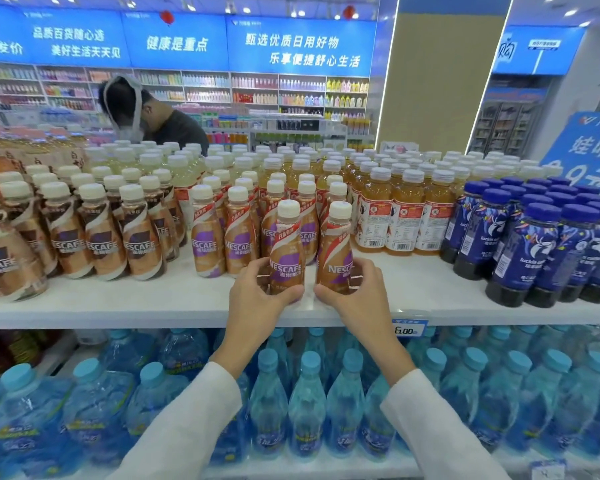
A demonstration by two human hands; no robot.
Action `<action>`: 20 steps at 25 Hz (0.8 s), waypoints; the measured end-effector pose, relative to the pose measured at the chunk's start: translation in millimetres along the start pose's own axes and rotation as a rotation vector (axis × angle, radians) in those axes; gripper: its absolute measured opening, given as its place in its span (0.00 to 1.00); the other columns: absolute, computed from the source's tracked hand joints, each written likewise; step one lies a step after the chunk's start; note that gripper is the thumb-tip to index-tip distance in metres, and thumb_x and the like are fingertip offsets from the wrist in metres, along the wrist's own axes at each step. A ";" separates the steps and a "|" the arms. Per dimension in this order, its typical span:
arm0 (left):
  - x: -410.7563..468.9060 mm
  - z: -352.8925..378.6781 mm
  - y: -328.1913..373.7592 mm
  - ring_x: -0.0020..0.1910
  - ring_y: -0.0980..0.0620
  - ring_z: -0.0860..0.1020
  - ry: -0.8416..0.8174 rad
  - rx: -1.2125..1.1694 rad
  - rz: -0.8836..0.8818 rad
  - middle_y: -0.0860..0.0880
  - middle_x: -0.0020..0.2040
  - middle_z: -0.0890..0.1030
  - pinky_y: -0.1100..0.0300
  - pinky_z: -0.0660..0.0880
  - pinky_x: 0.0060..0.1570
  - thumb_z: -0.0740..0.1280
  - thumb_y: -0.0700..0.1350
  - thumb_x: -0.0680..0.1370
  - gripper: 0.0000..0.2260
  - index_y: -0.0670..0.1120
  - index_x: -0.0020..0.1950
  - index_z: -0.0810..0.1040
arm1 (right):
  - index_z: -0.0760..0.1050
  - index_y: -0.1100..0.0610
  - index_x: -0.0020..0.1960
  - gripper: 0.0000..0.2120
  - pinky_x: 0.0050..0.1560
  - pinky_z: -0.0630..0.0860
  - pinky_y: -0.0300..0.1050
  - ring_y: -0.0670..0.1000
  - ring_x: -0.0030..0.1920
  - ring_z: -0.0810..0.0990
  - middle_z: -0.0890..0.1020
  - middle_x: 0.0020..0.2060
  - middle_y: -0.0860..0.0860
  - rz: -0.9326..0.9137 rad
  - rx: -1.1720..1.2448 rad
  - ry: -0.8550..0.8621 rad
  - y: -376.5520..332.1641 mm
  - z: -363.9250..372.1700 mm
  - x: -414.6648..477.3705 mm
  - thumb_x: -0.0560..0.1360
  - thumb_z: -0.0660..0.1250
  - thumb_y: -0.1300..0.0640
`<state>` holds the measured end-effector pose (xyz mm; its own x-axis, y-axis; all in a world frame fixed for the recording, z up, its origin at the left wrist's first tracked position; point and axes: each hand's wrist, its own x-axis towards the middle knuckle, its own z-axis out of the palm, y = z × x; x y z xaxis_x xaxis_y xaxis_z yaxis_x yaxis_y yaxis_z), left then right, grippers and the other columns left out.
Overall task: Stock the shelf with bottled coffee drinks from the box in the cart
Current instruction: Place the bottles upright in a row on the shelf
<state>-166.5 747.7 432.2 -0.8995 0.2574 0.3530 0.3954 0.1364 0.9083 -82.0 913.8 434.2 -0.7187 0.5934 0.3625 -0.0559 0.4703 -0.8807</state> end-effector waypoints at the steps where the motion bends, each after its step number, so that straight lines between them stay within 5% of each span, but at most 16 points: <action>1: -0.5 0.8 0.4 0.57 0.54 0.81 0.007 0.010 0.006 0.52 0.60 0.81 0.62 0.79 0.54 0.83 0.51 0.67 0.35 0.47 0.70 0.74 | 0.68 0.49 0.67 0.36 0.50 0.74 0.32 0.43 0.55 0.77 0.71 0.58 0.45 0.004 -0.032 -0.012 -0.4 2.2 0.3 0.65 0.82 0.47; 6: 0.2 -1.6 -1.4 0.55 0.56 0.80 0.001 0.028 0.017 0.51 0.61 0.80 0.70 0.76 0.48 0.83 0.52 0.66 0.34 0.48 0.69 0.75 | 0.67 0.46 0.69 0.37 0.53 0.77 0.34 0.37 0.55 0.80 0.79 0.61 0.42 0.074 0.154 -0.172 -0.9 -10.4 5.7 0.66 0.82 0.55; 9: -1.5 1.3 -0.3 0.54 0.58 0.81 0.042 0.025 0.038 0.52 0.60 0.80 0.72 0.77 0.45 0.83 0.52 0.66 0.33 0.50 0.67 0.75 | 0.71 0.44 0.63 0.32 0.46 0.76 0.27 0.32 0.50 0.80 0.80 0.54 0.38 0.017 0.071 -0.092 -5.2 -8.0 0.7 0.65 0.83 0.53; 14: -7.8 3.1 2.7 0.53 0.60 0.80 0.077 0.013 0.020 0.57 0.58 0.79 0.73 0.76 0.43 0.84 0.54 0.65 0.35 0.55 0.66 0.70 | 0.67 0.46 0.67 0.35 0.47 0.76 0.28 0.37 0.55 0.79 0.77 0.58 0.39 0.010 0.059 -0.085 -3.3 -1.1 -11.6 0.67 0.82 0.48; 20: -11.7 9.3 3.4 0.56 0.55 0.80 0.117 0.022 -0.003 0.54 0.58 0.80 0.63 0.79 0.52 0.82 0.54 0.68 0.29 0.51 0.63 0.72 | 0.72 0.45 0.57 0.27 0.45 0.78 0.30 0.38 0.48 0.82 0.81 0.51 0.38 0.012 0.039 0.034 -5.0 5.0 -14.3 0.65 0.83 0.51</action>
<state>-152.9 754.1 429.0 -0.9159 0.1434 0.3750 0.3953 0.1582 0.9048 -74.9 899.7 431.9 -0.6957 0.6210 0.3609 -0.0747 0.4372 -0.8963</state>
